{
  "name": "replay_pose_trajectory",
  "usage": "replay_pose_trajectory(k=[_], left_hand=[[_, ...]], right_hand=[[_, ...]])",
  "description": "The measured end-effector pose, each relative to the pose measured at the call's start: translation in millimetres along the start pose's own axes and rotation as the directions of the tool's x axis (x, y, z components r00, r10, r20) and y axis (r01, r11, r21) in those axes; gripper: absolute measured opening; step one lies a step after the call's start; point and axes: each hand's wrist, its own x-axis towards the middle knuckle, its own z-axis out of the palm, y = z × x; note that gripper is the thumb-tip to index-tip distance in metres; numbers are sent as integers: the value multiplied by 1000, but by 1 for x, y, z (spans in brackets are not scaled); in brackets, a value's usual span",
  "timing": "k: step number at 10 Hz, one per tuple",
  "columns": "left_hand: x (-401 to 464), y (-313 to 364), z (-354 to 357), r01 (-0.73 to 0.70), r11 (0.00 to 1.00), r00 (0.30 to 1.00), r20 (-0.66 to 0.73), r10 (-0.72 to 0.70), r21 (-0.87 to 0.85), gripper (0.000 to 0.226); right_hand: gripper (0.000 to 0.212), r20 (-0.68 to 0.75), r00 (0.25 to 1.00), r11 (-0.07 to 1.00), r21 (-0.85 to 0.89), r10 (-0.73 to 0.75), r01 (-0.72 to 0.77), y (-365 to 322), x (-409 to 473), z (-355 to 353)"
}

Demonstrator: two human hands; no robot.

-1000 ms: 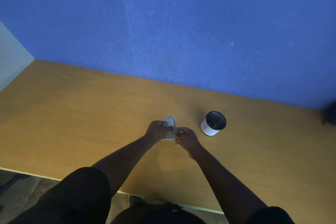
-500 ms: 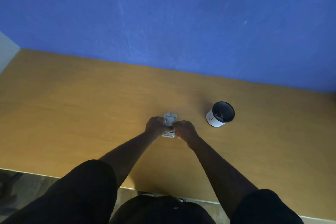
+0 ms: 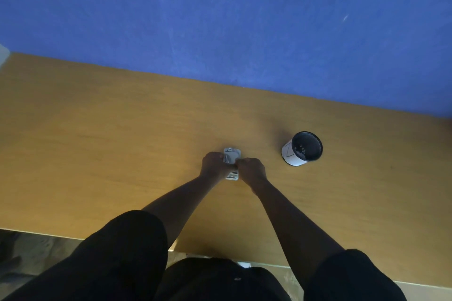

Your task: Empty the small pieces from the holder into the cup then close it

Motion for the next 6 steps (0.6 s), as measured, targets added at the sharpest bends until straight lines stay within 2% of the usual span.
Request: replay_pose_trajectory(k=[1, 2, 3, 4, 5, 6], left_hand=[[0, -1, 0, -27, 999, 1000, -8, 28, 24, 33], [-2, -1, -1, -48, 998, 999, 17, 47, 51, 39], [-5, 1, -2, -70, 991, 997, 40, 66, 111, 42], [-7, -1, -4, -119, 973, 993, 22, 117, 196, 53], [-13, 6, -16, -188, 948, 979, -30, 203, 258, 69], [-18, 27, -27, -307, 846, 917, -100, 385, 436, 69]], right_hand=[[34, 14, 999, 999, -26, 38, -38, 0, 4, 1], [32, 3, 1000, 985, -168, -23, 23, 0, 4, 1], [31, 17, 998, 992, -115, -55, 57, -1, -2, -4], [31, -20, 999, 994, 104, 45, -43, 2, -1, -9], [36, -162, 987, 994, 112, 4, 14, 0, -11, -25], [39, -330, 942, 998, -20, -61, 57, -1, -20, -51]])
